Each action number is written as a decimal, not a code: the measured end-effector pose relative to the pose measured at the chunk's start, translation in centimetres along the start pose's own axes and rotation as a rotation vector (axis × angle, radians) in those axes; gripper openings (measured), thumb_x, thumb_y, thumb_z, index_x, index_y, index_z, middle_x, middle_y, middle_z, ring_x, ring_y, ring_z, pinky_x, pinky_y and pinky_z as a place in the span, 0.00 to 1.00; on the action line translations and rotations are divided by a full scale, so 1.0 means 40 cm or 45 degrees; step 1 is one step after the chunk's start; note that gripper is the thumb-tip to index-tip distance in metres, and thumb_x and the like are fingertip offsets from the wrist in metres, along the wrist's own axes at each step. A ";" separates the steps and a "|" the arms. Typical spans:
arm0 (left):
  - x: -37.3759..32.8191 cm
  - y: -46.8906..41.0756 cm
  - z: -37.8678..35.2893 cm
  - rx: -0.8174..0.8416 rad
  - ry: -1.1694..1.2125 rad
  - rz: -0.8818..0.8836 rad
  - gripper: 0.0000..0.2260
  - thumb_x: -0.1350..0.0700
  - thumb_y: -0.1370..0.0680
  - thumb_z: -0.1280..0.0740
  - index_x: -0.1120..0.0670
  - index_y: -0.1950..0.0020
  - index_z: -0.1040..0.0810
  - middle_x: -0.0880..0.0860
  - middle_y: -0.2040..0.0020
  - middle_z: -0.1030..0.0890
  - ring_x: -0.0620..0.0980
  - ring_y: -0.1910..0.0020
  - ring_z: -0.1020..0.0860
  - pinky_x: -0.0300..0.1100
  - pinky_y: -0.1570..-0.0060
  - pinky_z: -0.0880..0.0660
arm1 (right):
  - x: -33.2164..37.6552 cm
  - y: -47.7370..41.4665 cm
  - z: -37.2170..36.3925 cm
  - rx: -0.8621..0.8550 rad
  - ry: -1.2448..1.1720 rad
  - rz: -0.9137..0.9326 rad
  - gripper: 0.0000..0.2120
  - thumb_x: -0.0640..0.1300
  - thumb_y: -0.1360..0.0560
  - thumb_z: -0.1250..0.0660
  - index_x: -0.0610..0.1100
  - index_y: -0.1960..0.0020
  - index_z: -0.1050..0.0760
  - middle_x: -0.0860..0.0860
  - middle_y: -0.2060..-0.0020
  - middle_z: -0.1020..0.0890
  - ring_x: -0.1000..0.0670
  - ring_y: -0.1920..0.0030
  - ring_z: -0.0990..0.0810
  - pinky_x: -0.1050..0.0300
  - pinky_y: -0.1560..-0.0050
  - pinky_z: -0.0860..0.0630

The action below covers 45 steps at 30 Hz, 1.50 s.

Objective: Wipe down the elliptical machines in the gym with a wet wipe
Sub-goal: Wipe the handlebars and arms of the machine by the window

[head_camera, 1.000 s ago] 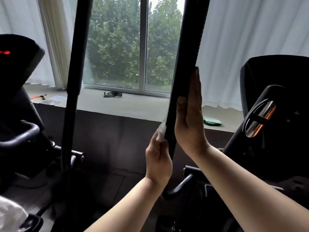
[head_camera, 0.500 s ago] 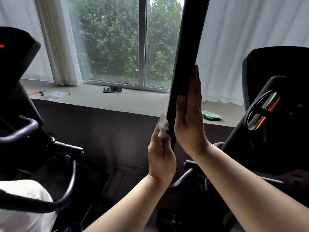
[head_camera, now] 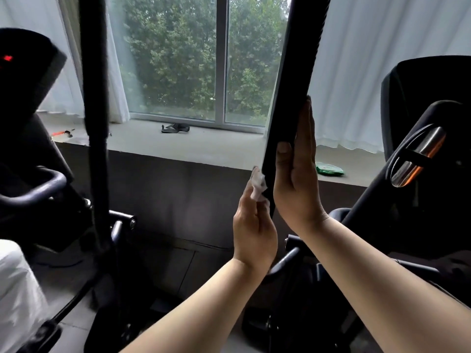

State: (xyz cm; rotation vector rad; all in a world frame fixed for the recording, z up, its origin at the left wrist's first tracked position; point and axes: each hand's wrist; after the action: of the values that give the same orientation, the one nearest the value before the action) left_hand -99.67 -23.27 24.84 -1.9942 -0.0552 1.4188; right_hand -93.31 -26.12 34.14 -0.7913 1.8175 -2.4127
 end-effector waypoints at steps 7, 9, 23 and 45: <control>0.076 0.094 0.030 0.008 -0.155 0.095 0.23 0.58 0.18 0.44 0.49 0.22 0.31 0.62 0.32 0.23 0.64 0.33 0.25 0.49 0.36 0.24 | -0.004 0.022 0.004 0.030 0.018 -0.023 0.26 0.32 0.16 0.46 0.29 0.21 0.50 0.36 0.20 0.46 0.42 0.19 0.48 0.58 0.20 0.51; 0.051 0.069 0.029 0.038 -0.175 0.037 0.23 0.60 0.18 0.45 0.53 0.22 0.32 0.60 0.31 0.23 0.60 0.32 0.25 0.44 0.35 0.26 | -0.001 0.024 0.004 0.033 0.025 -0.027 0.26 0.32 0.16 0.46 0.29 0.21 0.51 0.36 0.20 0.46 0.43 0.19 0.49 0.59 0.21 0.52; 0.044 0.051 0.039 0.044 -0.106 -0.019 0.21 0.59 0.17 0.43 0.52 0.24 0.29 0.65 0.32 0.23 0.63 0.29 0.27 0.60 0.32 0.26 | -0.004 0.063 -0.003 0.050 0.042 -0.083 0.27 0.33 0.16 0.45 0.29 0.21 0.51 0.37 0.20 0.46 0.44 0.19 0.49 0.59 0.21 0.52; 0.116 0.091 0.042 0.105 -0.323 -0.135 0.23 0.56 0.14 0.45 0.62 0.20 0.41 0.37 0.23 0.40 0.32 0.22 0.43 0.29 0.27 0.42 | -0.025 0.146 0.010 0.144 -0.014 -0.213 0.27 0.40 0.15 0.46 0.47 0.20 0.55 0.55 0.21 0.48 0.56 0.19 0.48 0.63 0.22 0.47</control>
State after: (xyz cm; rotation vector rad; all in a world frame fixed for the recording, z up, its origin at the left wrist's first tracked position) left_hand -100.44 -23.35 18.77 -1.7106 -0.2077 1.5708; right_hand -93.91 -28.07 28.54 -0.9795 1.6549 -2.5782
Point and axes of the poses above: each hand's wrist, its own y-axis away from the middle knuckle, its own z-axis out of the back of the hand, x = y × z
